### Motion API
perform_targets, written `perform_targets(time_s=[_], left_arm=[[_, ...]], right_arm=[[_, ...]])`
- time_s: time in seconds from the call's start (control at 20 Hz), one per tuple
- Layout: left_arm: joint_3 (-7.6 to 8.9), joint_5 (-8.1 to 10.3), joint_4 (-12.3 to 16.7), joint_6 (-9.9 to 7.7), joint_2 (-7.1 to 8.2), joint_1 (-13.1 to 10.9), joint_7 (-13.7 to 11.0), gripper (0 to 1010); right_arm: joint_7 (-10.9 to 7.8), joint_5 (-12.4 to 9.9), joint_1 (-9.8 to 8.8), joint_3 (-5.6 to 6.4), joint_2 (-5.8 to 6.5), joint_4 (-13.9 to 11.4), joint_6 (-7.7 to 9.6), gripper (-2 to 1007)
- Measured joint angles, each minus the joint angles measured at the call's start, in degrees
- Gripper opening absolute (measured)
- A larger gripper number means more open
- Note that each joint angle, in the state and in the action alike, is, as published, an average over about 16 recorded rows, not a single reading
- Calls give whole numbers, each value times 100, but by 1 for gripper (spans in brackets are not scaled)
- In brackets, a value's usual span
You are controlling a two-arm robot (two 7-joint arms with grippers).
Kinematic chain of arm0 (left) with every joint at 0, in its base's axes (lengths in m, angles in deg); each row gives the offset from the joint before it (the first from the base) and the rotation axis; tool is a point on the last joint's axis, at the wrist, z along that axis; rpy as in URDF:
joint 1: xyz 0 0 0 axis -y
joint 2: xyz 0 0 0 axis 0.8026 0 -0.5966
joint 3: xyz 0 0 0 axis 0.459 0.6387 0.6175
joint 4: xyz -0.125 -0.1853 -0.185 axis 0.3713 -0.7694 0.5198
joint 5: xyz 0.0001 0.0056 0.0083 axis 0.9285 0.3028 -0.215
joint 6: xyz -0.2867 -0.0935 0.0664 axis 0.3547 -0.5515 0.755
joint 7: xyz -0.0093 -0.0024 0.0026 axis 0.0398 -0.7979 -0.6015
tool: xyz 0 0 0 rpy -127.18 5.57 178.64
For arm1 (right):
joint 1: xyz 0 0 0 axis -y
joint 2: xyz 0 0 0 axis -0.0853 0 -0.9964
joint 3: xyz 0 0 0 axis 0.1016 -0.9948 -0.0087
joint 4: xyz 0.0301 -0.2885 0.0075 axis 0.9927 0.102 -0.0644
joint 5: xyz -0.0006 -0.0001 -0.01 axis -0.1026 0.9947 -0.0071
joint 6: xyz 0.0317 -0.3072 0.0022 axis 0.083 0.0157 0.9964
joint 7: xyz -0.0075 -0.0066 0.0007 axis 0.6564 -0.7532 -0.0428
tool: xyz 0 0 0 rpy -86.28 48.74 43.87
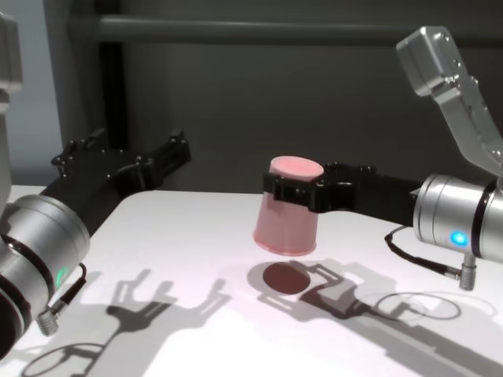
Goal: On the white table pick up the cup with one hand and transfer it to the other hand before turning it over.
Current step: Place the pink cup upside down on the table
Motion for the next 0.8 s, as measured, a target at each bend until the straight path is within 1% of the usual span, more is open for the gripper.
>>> perform_targets(time_s=[0.35, 0.8], left_arm=[[0, 0, 0, 0, 0, 0, 0, 1003], [0, 0, 0, 0, 0, 0, 0, 1003]], right_arm=[[-7, 213, 18, -50, 4, 67, 128, 743], [-72, 373, 22, -39, -52, 164, 179, 743]])
